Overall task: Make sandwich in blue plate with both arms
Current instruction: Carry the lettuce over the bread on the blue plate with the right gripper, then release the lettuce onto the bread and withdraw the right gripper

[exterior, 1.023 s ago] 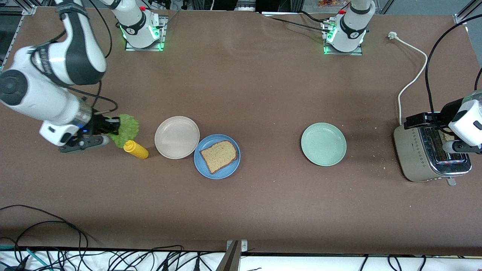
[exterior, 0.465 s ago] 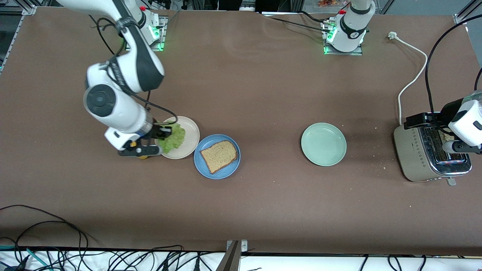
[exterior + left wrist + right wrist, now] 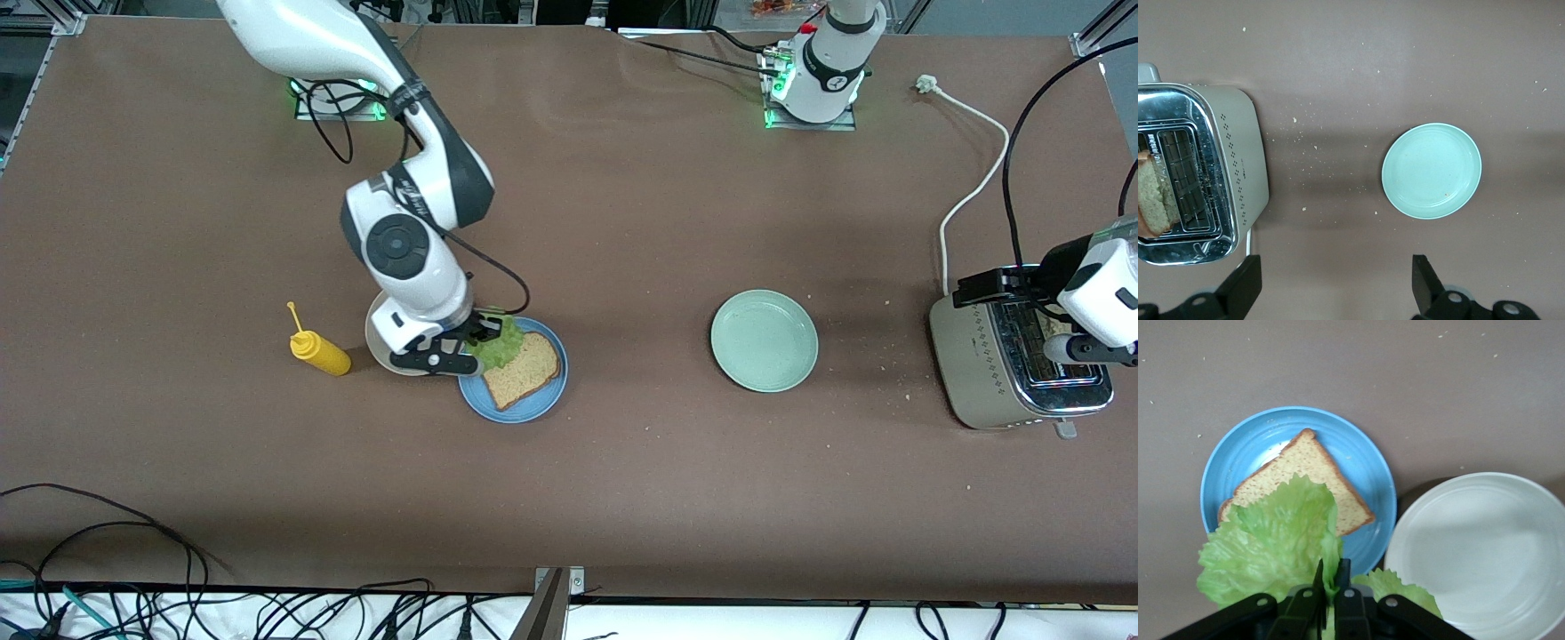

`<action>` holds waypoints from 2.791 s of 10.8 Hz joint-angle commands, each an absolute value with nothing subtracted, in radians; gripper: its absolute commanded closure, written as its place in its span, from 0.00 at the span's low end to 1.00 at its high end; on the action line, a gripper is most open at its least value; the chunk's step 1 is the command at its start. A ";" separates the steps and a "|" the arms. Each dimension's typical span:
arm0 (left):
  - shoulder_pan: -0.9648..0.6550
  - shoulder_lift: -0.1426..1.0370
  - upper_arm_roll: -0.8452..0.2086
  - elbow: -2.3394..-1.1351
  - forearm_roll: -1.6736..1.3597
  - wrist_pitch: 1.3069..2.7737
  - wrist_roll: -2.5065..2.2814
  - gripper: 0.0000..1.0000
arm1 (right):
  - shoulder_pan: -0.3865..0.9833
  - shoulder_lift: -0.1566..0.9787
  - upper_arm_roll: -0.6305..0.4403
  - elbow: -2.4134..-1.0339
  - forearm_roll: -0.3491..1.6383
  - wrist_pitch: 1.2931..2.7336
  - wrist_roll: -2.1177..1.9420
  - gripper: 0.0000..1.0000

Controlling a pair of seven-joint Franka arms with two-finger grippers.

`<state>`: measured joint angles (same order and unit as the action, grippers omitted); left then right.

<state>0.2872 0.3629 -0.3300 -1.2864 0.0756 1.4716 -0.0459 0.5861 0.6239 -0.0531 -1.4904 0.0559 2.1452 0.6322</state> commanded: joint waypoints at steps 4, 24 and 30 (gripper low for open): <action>0.304 0.356 -0.334 -1.310 0.185 1.572 -0.015 0.01 | 0.635 0.785 -0.086 -1.416 0.058 2.285 0.723 1.00; 0.520 0.457 -0.331 -1.293 0.187 1.667 0.170 0.02 | 0.391 0.482 -0.025 -1.612 0.015 2.150 0.053 0.00; 0.565 0.563 -0.331 -1.311 0.294 1.767 0.170 0.00 | 0.210 0.309 0.009 -1.726 0.017 2.002 -0.433 0.00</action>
<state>0.5617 0.5512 -0.3187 -1.3025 0.2607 1.7696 0.1608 0.2637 0.3851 -0.0154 -1.6555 0.0176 2.0478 -0.2786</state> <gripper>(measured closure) 0.000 0.000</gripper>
